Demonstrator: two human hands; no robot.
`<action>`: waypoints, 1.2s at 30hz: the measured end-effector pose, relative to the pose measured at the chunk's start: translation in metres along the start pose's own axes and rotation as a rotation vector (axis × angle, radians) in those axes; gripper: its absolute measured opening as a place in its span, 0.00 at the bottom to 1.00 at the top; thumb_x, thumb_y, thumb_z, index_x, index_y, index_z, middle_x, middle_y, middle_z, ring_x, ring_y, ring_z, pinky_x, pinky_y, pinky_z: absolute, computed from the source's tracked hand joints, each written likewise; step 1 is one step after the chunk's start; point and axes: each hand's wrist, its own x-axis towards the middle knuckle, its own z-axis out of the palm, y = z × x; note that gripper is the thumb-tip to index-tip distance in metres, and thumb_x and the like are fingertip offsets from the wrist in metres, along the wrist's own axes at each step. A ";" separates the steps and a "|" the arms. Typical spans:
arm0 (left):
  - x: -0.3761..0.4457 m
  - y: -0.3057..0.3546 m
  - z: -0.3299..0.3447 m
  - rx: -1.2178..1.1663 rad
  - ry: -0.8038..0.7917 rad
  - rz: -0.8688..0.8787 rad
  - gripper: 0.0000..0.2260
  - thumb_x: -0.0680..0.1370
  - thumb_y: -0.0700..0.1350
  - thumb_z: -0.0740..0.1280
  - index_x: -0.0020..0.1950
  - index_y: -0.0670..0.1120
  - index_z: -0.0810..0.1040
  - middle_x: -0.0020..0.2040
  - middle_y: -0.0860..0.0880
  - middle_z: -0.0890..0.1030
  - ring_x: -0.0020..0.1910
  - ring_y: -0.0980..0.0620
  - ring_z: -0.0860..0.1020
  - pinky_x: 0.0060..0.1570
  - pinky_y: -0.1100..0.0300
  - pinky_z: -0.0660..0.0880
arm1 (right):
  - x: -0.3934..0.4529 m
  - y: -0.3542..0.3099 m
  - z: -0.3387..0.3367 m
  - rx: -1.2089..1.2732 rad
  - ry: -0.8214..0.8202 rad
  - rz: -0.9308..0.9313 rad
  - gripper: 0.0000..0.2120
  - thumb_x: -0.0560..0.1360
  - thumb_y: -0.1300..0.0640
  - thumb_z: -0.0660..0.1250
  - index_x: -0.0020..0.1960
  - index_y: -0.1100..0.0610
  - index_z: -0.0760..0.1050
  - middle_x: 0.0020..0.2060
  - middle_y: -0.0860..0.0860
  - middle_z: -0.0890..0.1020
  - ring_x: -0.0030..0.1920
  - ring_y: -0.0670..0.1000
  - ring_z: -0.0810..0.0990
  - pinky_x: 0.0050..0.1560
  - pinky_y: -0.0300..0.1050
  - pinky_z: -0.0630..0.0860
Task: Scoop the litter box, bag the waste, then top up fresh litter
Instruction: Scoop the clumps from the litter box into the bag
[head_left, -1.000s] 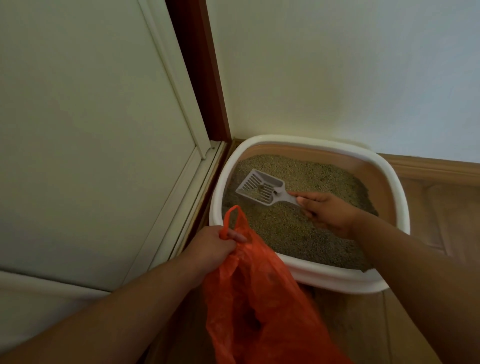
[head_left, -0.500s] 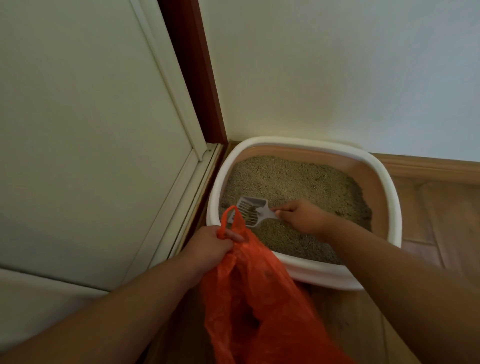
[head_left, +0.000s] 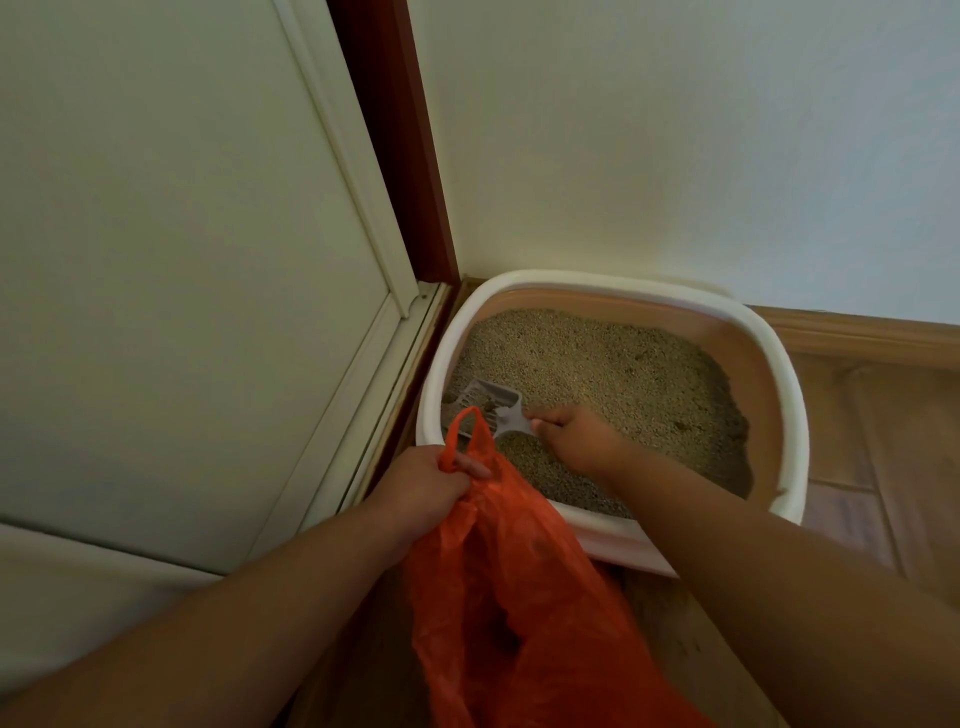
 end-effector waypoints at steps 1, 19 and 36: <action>0.000 0.000 0.000 0.003 0.004 0.001 0.15 0.78 0.37 0.67 0.44 0.54 0.89 0.47 0.51 0.88 0.46 0.51 0.87 0.52 0.54 0.84 | 0.000 -0.003 -0.003 -0.036 -0.002 -0.003 0.15 0.84 0.56 0.61 0.69 0.53 0.79 0.33 0.48 0.77 0.31 0.48 0.70 0.32 0.40 0.67; 0.003 0.001 -0.002 0.037 -0.001 0.038 0.15 0.78 0.37 0.66 0.46 0.53 0.89 0.45 0.51 0.88 0.43 0.53 0.87 0.46 0.59 0.84 | 0.041 -0.060 -0.033 -0.519 -0.115 -0.180 0.14 0.84 0.54 0.60 0.65 0.52 0.81 0.45 0.51 0.82 0.43 0.50 0.78 0.42 0.43 0.71; -0.004 0.004 0.003 0.032 0.023 0.021 0.14 0.79 0.37 0.66 0.47 0.53 0.89 0.46 0.53 0.88 0.42 0.57 0.86 0.41 0.65 0.81 | -0.013 0.031 -0.084 0.362 -0.087 -0.006 0.15 0.85 0.56 0.61 0.68 0.47 0.79 0.32 0.51 0.70 0.28 0.46 0.64 0.28 0.40 0.62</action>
